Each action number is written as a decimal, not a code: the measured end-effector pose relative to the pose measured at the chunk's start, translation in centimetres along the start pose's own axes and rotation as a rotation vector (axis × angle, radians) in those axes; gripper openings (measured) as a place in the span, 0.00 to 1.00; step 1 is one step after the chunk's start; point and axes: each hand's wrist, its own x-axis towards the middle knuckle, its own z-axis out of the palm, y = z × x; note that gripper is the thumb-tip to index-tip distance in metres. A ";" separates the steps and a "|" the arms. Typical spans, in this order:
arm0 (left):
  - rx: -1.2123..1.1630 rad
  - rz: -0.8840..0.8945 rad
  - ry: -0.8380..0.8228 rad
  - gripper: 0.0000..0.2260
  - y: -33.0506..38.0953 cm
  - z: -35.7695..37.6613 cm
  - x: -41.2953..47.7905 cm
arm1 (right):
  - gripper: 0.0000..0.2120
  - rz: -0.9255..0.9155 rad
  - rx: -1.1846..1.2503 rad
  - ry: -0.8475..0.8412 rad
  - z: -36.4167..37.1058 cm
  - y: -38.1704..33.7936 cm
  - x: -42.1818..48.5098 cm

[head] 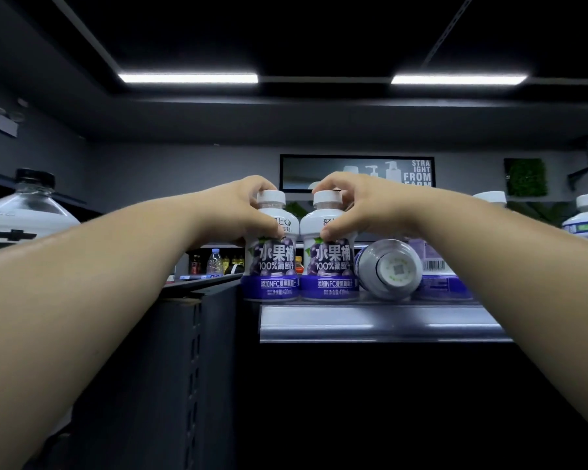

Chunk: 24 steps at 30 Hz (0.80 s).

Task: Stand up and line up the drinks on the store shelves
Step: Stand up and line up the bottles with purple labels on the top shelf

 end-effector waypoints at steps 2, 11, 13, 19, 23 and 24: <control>-0.002 -0.005 0.003 0.20 0.1 0.1 -0.1 | 0.30 -0.002 -0.006 -0.010 -0.1 0.0 0.0; 0.089 0.008 0.014 0.23 0.2 0.2 -0.2 | 0.37 0.022 0.053 -0.051 -0.1 -0.3 -1.4; 0.200 0.044 0.052 0.30 0.9 0.2 -0.7 | 0.44 -0.003 -0.043 -0.012 -0.7 -0.7 -3.2; 0.552 0.268 0.077 0.28 5.9 2.5 -0.8 | 0.29 -0.054 -0.468 -0.040 -2.5 0.1 -9.1; 0.617 0.253 -0.025 0.27 7.9 4.7 0.3 | 0.28 -0.135 -0.630 -0.027 -1.9 1.7 -9.4; 0.655 0.260 -0.042 0.27 7.9 5.2 0.6 | 0.27 -0.176 -0.659 -0.007 -1.9 2.0 -9.2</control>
